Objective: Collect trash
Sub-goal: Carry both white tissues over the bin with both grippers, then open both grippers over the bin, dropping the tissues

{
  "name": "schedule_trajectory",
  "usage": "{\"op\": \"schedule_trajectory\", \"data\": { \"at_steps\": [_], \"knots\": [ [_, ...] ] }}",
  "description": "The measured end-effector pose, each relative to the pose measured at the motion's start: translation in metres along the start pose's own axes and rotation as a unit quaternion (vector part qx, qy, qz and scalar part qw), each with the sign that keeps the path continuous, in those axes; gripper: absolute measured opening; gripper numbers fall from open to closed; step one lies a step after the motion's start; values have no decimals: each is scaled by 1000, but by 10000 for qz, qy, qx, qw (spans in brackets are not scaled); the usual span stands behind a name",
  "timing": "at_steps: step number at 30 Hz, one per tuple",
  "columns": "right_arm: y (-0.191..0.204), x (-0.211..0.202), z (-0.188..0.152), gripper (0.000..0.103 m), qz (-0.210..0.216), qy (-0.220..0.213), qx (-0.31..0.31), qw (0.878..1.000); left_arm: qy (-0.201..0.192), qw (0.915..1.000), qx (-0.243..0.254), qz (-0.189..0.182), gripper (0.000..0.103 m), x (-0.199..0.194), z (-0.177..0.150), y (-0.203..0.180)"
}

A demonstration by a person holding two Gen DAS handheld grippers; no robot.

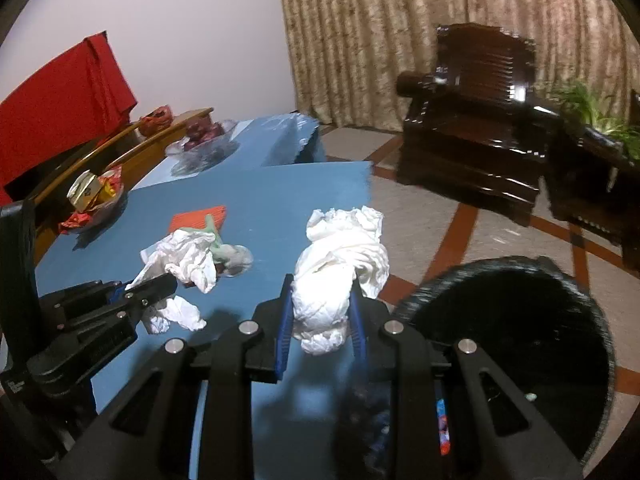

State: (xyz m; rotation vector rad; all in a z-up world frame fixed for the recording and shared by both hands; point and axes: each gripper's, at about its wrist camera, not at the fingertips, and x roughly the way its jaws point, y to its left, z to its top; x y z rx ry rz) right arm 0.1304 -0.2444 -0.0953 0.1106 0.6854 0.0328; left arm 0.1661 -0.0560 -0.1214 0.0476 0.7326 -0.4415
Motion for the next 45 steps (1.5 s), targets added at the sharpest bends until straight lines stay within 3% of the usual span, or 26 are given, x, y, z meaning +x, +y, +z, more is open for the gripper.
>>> {"op": "schedule_trajectory", "data": {
  "at_steps": [10,24,27,28,30,32,35,37,41,45],
  "knots": [
    [-68,-52,-27,24,-656,-57,401,9970,-23,9974,457,-565,10,3,4,-76],
    [-131,-70,-62,25,-1352,11,852,9872,156,9882,1027,-1122,10,34,-1,-167],
    [-141,-68,-67,28,-1446,49,934,9851,251,9857,1080,-1272,10,43,-2,-180],
    [-143,-69,-70,34,-1503,44,956,9840,301,9843,1093,-1352,11,46,-2,-184],
    [-147,-67,-76,39,-1647,63,1011,9811,353,9825,1117,-1451,18,49,-4,-190],
    [-151,-67,-81,58,-1732,54,1079,9790,360,9814,1144,-1499,40,49,-6,-193],
    [-154,-70,-86,78,-1867,-17,1136,9758,282,9813,1147,-1521,52,44,-8,-190],
    [-155,-72,-86,86,-1923,-82,1165,9744,233,9824,1129,-1467,63,41,-8,-186],
    [-153,-74,-84,91,-1822,-181,1237,9753,95,9857,1043,-1316,78,34,-5,-175],
    [-142,-71,-78,94,-1694,-180,1197,9781,-14,9894,965,-1087,85,23,-3,-158]
  ]
}}
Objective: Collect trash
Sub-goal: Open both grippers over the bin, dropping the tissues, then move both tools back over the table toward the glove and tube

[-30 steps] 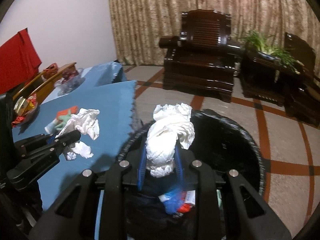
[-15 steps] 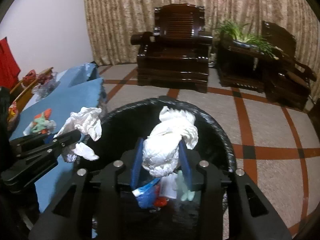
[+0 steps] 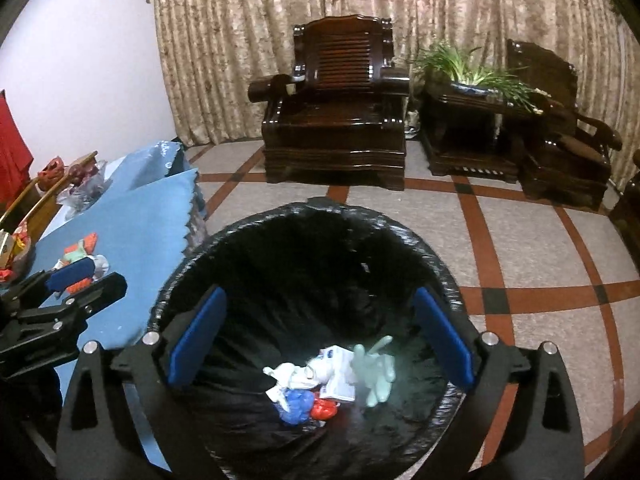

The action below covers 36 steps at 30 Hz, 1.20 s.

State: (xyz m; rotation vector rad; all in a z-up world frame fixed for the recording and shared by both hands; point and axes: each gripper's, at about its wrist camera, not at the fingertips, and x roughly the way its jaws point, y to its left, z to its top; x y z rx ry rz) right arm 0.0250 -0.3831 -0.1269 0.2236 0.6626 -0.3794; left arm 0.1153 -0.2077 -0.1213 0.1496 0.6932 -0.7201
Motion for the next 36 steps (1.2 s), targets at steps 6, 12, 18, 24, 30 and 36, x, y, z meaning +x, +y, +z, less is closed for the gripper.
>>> {"op": "schedule_trajectory", "data": {
  "at_steps": [6,12,18,24,30,36],
  "knots": [
    [33,5,4,95,298,81,-133,9994,-94,9986,-296,431,92,-26,-9,38],
    [82,13,9,95,715,133,-402,9965,-220,9935,-618,927,92,-55,-24,85],
    [131,19,19,95,1081,109,-731,9914,-276,9846,-988,1416,93,-77,-39,138],
    [178,33,26,95,1379,126,-986,9854,-312,9732,-1307,1866,93,-96,-55,187],
    [223,56,28,95,1580,200,-1198,9799,-292,9617,-1538,2248,93,-105,-71,234],
    [268,89,26,95,1752,325,-1429,9736,-166,9527,-1697,2515,92,-96,-82,276]
  ]
}}
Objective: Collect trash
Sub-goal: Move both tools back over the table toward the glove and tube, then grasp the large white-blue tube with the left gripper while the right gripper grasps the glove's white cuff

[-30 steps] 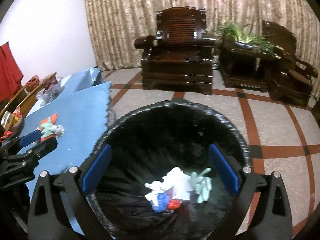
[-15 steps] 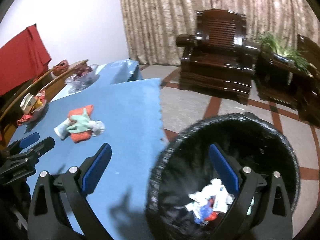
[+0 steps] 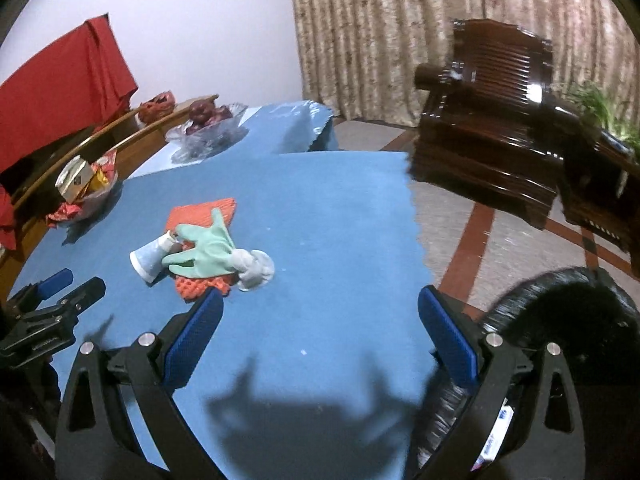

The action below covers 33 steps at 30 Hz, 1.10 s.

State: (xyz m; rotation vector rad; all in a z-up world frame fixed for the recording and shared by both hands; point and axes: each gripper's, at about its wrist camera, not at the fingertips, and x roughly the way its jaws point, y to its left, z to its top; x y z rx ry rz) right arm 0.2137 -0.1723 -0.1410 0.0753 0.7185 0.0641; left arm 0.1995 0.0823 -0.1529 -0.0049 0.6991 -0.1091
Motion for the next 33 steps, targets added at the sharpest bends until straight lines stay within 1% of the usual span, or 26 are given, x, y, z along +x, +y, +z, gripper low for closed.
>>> {"op": "schedule_trajectory", "data": {
  "at_steps": [3,7,14,19,21,23,24,28,31,33],
  "knots": [
    [12,22,5,95,88,58,-145,9998,46,9999,-27,111,91,16,1,12],
    [26,50,11,95,193,162,-286,9993,98,9998,-93,172,89,36,4,23],
    [38,91,13,95,301,389,-358,9981,203,9997,-12,144,88,65,8,24],
    [44,111,11,95,375,575,-468,9965,310,9995,9,107,88,82,8,21],
    [44,116,10,93,410,620,-464,9962,355,9993,17,92,88,88,7,20],
    [45,123,10,83,449,701,-481,9954,410,9991,32,96,88,94,7,18],
    [46,127,9,81,476,754,-495,9948,447,9989,37,103,88,97,7,18],
    [50,137,11,78,590,852,-527,9932,548,9984,-31,102,87,108,8,20],
    [52,143,14,77,691,886,-512,9923,620,9980,-104,63,83,116,8,24],
    [53,149,16,75,819,966,-453,9909,659,9976,-189,32,78,119,8,27]
  ]
}}
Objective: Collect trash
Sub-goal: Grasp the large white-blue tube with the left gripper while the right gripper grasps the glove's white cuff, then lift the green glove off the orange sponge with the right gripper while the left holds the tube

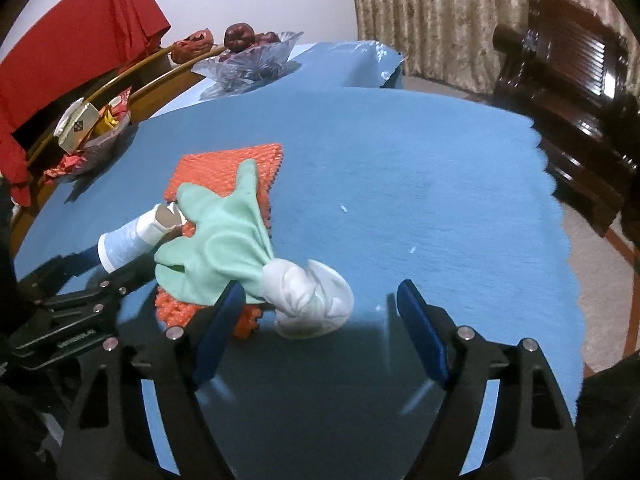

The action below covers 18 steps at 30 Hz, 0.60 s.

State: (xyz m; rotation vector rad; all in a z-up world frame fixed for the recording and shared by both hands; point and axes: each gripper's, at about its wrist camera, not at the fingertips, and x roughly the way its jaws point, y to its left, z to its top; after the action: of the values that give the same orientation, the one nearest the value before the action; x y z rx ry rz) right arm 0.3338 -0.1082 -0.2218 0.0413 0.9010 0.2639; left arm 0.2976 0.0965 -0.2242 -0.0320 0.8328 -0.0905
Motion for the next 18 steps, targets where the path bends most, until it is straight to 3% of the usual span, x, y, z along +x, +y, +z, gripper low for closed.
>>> {"op": "schedule_trajectory", "data": {
  "at_steps": [3,4,7,18],
  "knots": [
    [1,3,2,58,286,66,25,9996,92,9999,-94,-50,61,4,1,3],
    [3,3,3,47,467,98,25,9989,114,9999,-118,-38,55,4,1,4],
    [5,-3,3,37,527,97,-26,9986,115,9996,-243,-27,53,1,-1,8],
    [8,-60,-6,30,674,-428,101,9968,-24,9993,-365,83,51,-41,-6,5]
  ]
}}
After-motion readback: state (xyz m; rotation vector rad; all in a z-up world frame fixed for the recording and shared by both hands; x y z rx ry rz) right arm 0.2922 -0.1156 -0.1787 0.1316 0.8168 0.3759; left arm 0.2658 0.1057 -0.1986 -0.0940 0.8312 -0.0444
